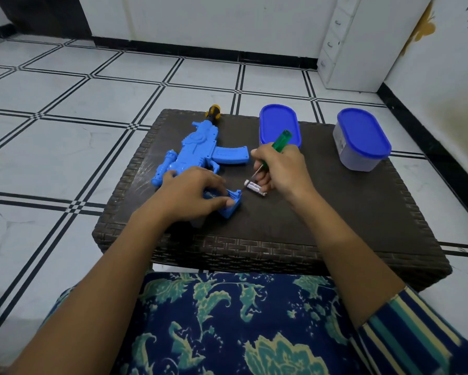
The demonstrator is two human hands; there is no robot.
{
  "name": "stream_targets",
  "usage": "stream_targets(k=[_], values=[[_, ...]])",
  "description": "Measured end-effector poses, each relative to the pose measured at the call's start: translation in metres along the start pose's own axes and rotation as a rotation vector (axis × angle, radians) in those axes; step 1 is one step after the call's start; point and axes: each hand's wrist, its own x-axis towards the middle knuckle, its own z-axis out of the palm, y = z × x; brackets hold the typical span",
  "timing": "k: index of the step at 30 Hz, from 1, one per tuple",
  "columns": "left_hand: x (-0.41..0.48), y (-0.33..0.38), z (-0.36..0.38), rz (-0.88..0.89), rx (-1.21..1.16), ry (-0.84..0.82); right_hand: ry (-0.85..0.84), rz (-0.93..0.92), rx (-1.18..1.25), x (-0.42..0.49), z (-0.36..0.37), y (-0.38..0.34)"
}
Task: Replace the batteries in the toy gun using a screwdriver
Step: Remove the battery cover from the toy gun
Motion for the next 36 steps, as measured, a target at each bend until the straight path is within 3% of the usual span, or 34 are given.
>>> stream_targets(k=[2,5,11,28,32,36], values=[[0.003,-0.001,-0.001,-0.034,-0.073,0.059,-0.018,-0.078,-0.048,0.002,0.003,0.003],[0.006,-0.005,-0.005,-0.084,-0.178,0.112,-0.210,-0.165,-0.184,0.000,0.006,0.006],[0.002,0.000,-0.005,-0.075,-0.053,0.028,-0.451,-0.319,-0.662,0.003,0.010,0.016],[0.001,-0.005,-0.012,-0.017,-0.145,-0.160,-0.406,-0.450,-0.884,0.007,0.010,0.024],[0.005,-0.007,-0.009,-0.031,-0.130,-0.130,-0.330,-0.445,-0.782,0.011,0.012,0.029],[0.006,-0.007,-0.006,-0.061,-0.103,-0.070,-0.353,-0.389,-0.848,0.011,0.023,0.035]])
